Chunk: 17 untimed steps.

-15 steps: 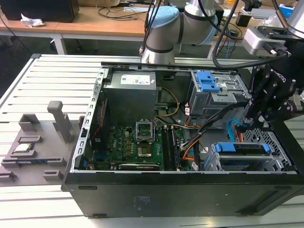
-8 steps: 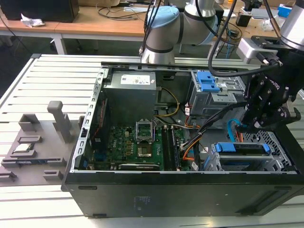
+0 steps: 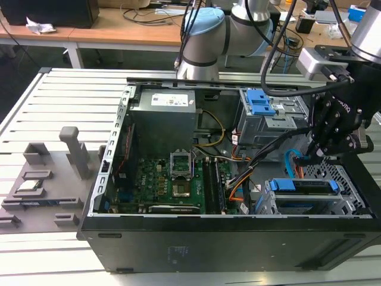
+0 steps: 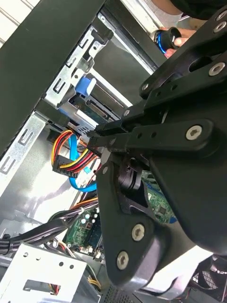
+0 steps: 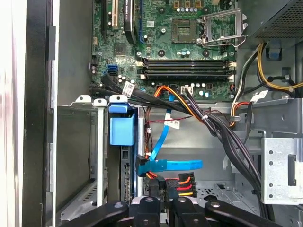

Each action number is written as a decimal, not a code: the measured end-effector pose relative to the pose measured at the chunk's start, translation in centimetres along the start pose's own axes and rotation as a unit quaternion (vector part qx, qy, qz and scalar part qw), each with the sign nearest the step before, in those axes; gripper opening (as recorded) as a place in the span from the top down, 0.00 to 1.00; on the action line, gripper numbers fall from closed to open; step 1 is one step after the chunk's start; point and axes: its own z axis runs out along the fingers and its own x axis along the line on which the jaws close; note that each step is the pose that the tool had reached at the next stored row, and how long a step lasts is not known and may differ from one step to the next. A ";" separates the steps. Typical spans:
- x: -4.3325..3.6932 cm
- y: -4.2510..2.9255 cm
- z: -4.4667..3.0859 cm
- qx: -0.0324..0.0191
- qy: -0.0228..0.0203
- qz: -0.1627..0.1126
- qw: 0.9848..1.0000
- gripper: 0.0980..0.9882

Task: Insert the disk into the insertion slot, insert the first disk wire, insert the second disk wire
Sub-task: 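Insert the first disk wire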

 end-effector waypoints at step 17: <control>3.10 -0.71 1.03 0.000 -0.001 0.001 1.000 0.92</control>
